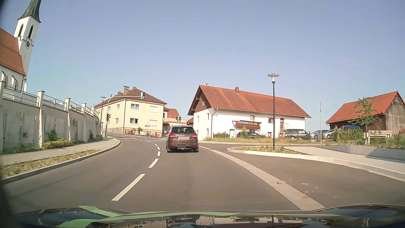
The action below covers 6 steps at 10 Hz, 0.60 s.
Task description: Follow the waypoints while adhering to traffic rules and regulations
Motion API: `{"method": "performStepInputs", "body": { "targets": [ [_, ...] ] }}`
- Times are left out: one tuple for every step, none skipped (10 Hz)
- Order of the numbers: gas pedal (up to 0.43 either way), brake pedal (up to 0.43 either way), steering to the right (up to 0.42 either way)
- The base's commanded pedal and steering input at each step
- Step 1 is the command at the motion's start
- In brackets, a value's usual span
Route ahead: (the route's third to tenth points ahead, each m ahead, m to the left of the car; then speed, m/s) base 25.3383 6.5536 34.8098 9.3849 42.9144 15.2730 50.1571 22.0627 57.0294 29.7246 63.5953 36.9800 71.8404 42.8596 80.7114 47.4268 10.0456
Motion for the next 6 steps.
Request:
{"method": "performStepInputs", "body": {
  "targets": [
    [0.098,0.000,-0.048],
    [0.098,0.000,-0.048],
    [0.079,0.000,-0.048],
    [0.020,0.000,-0.050],
    [0.008,0.000,-0.052],
    [0.008,0.000,-0.054]
  ]
}}
